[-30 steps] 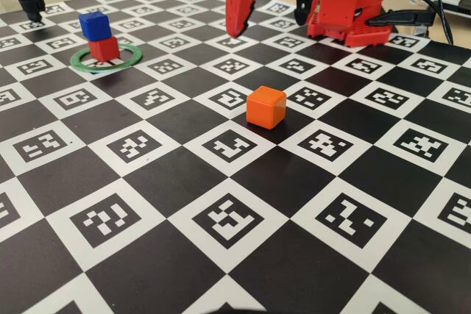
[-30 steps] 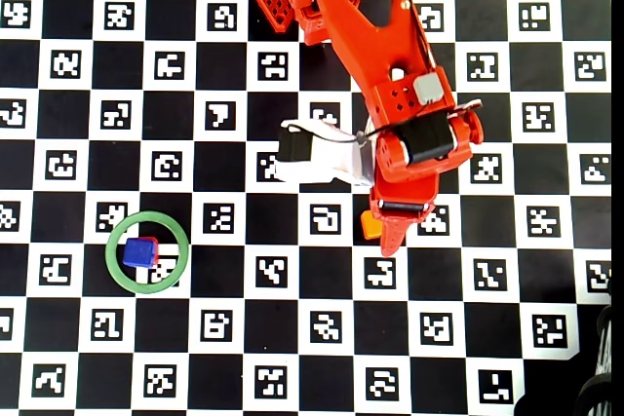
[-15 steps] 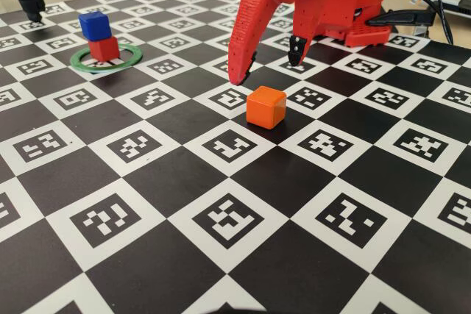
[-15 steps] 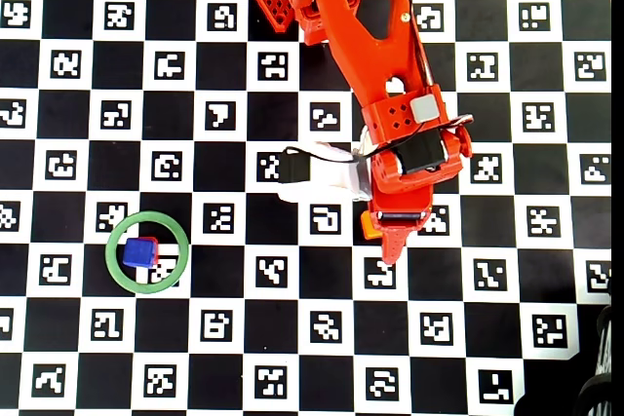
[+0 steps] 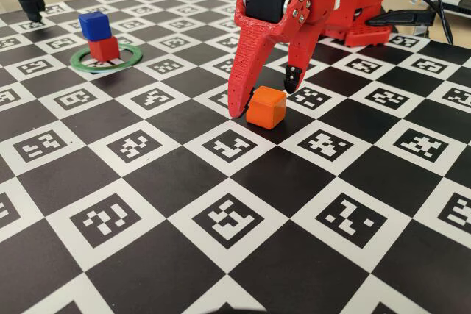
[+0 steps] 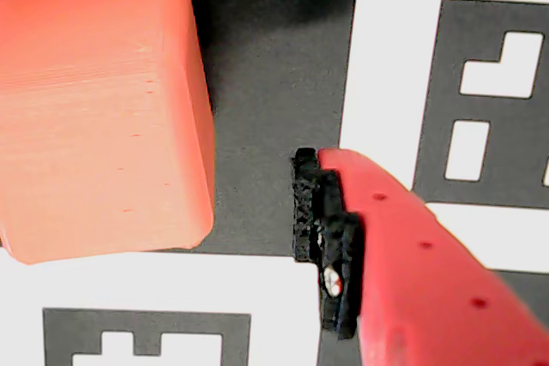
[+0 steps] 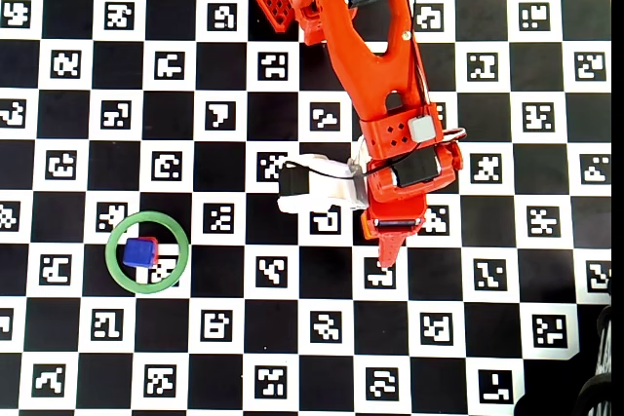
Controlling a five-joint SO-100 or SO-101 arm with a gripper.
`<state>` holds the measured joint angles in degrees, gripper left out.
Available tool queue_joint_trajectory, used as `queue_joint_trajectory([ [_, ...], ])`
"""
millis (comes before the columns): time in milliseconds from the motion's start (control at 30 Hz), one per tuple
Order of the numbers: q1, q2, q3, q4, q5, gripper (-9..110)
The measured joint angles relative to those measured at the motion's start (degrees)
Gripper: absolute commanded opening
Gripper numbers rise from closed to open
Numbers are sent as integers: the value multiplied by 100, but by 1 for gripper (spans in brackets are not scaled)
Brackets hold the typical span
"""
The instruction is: Grab the red cube then put it in the green circle then put the blue cube on top and finally the orange cube on top
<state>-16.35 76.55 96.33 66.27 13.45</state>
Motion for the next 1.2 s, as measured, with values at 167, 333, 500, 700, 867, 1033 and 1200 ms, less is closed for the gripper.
queue_joint_trajectory([
  [167,105,-246,0,-185,-88,47],
  [333,141,-360,0,-255,-114,47],
  [500,149,-360,0,-255,-132,47],
  [700,149,-360,0,-255,-404,47],
  [867,149,-360,0,-255,-773,46],
  [1033,149,-360,0,-255,-1037,46],
  [1200,149,-360,0,-255,-1248,46],
])
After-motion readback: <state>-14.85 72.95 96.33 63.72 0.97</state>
